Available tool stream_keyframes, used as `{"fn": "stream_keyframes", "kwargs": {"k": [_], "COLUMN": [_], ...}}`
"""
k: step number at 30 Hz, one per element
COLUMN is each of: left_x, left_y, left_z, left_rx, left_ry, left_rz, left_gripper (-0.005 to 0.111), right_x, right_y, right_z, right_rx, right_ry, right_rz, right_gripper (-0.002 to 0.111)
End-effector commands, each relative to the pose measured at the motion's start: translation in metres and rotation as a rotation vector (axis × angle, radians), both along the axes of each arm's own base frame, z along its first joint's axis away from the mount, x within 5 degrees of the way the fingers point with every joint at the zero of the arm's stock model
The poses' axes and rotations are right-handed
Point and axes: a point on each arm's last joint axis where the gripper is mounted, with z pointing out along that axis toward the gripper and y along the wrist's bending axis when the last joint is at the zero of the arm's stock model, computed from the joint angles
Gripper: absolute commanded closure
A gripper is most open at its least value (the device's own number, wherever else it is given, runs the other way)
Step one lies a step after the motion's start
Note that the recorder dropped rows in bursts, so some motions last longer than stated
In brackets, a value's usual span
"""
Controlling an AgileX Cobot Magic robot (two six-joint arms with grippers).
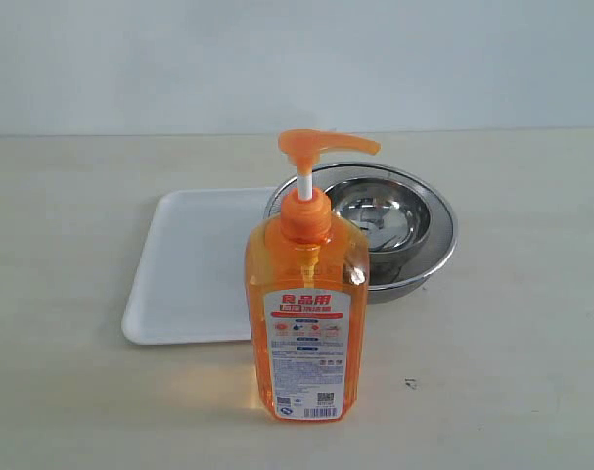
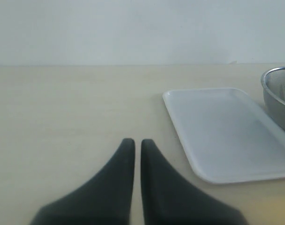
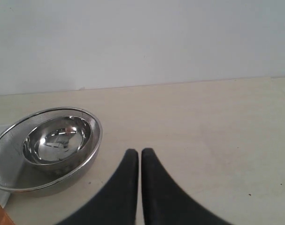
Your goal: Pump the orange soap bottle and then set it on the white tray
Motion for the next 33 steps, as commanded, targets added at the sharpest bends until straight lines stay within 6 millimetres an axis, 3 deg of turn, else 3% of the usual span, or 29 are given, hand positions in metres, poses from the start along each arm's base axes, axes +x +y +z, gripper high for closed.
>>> {"fn": "stream_keyframes", "kwargs": {"k": [1, 9, 14, 29, 33], "left_x": [0.0, 0.0, 0.0, 0.0, 0.0], "left_y": [0.0, 0.0, 0.0, 0.0, 0.0], "left_z": [-0.001, -0.001, -0.001, -0.001, -0.001], "left_rx": [-0.007, -0.007, -0.007, -0.007, -0.007], "left_ry": [0.0, 0.0, 0.0, 0.0, 0.0], "left_rz": [-0.001, -0.001, -0.001, -0.001, -0.001], "left_gripper": [0.102, 0.102, 0.102, 0.102, 0.102], "right_x": [0.001, 0.003, 0.021, 0.121, 0.138], "right_y": [0.0, -0.001, 0.0, 0.002, 0.002], "right_z": [0.007, 0.012, 0.009, -0.035, -0.052], "right_rx": [0.009, 0.013, -0.025, -0.029, -0.064], "right_ry": [-0.05, -0.115, -0.04, 0.276, 0.35], "right_rz": [-0.004, -0.01, -0.003, 0.002, 0.01], "right_gripper": [0.108, 0.108, 0.108, 0.108, 0.108]}}
